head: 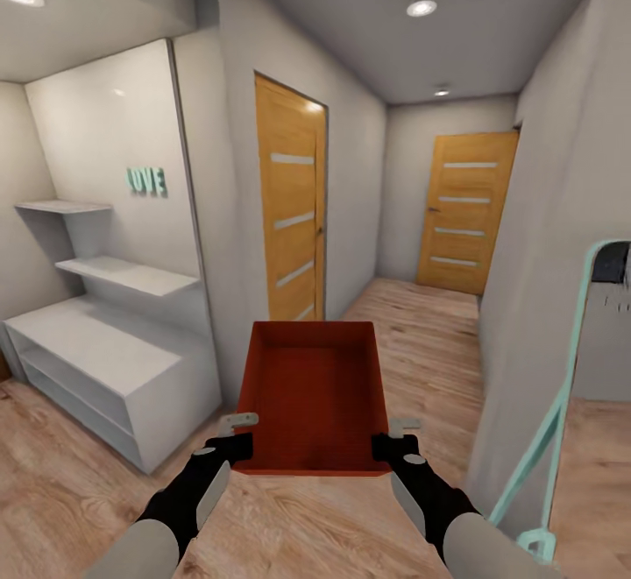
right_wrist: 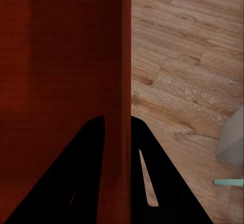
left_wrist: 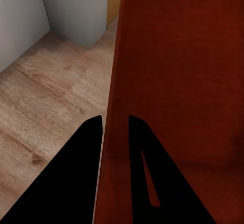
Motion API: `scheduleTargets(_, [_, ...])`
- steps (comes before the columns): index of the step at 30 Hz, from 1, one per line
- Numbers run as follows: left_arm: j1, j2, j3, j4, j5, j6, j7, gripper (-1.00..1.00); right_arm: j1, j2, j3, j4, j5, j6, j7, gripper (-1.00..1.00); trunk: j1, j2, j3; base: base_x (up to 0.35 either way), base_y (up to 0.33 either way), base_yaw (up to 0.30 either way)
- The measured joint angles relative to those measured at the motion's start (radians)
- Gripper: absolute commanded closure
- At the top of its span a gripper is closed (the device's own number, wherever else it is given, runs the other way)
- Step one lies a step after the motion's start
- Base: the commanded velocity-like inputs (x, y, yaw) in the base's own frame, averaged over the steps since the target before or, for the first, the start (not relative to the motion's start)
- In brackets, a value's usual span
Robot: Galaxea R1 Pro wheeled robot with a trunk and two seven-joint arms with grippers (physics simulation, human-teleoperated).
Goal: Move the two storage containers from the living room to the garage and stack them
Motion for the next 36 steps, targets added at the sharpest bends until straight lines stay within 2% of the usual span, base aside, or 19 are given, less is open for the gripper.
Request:
scheduleTargets(28, [0.000,0.000,0.000,0.000,0.000,0.000,0.000,1.00,0.000,0.000,0.000,0.000,0.000,0.000,0.000,1.00,0.000,0.000,0.000,0.322,0.000,-0.001])
scheduleTargets(36, [0.000,0.001,-0.002,0.001,0.003,0.000,0.000,1.00,0.000,0.001,-0.001,-0.001,0.002,0.003,-0.001,1.00,0.000,0.000,0.000,0.322,0.000,-0.171])
